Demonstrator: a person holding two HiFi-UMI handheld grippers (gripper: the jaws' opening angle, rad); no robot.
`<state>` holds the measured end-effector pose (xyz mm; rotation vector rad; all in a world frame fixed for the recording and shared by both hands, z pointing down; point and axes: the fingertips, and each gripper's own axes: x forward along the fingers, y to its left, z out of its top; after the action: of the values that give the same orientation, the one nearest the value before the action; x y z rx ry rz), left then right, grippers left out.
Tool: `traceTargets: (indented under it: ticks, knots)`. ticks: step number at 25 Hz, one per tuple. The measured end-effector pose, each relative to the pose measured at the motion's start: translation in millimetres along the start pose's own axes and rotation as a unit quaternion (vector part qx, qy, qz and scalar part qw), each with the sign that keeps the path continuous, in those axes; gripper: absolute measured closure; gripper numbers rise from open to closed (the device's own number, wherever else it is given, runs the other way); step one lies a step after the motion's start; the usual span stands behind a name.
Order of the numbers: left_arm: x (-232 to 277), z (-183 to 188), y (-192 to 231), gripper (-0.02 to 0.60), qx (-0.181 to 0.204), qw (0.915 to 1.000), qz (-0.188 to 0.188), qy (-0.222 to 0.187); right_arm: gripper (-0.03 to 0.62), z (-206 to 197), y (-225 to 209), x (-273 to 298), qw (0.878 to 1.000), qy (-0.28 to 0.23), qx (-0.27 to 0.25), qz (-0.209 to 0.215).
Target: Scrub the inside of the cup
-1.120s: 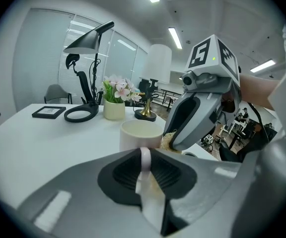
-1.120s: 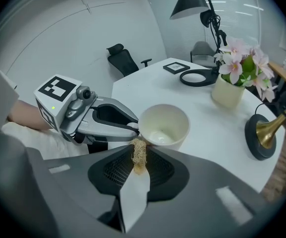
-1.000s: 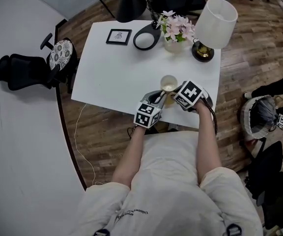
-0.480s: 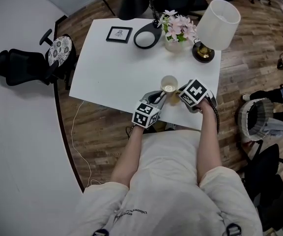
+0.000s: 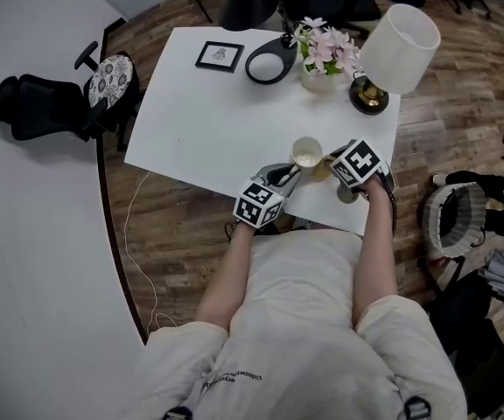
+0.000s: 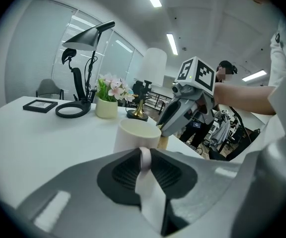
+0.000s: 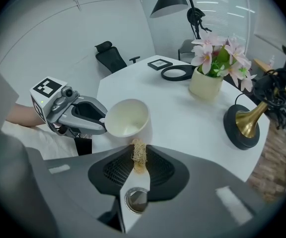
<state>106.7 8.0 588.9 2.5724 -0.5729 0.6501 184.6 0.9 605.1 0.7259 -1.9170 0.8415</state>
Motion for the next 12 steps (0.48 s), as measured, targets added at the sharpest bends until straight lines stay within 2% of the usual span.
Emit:
traceTargets:
  ticks: [6, 12]
  knots:
    - [-4, -5, -4, 0.518, 0.004, 0.9999, -0.013, 0.006, 0.496, 3, -7, 0, 1.0, -0.002, 0.003, -0.003]
    - [-6, -22, -6, 0.52, 0.019, 0.9988, -0.028, 0.035, 0.496, 9, -15, 4, 1.0, -0.016, 0.018, 0.012]
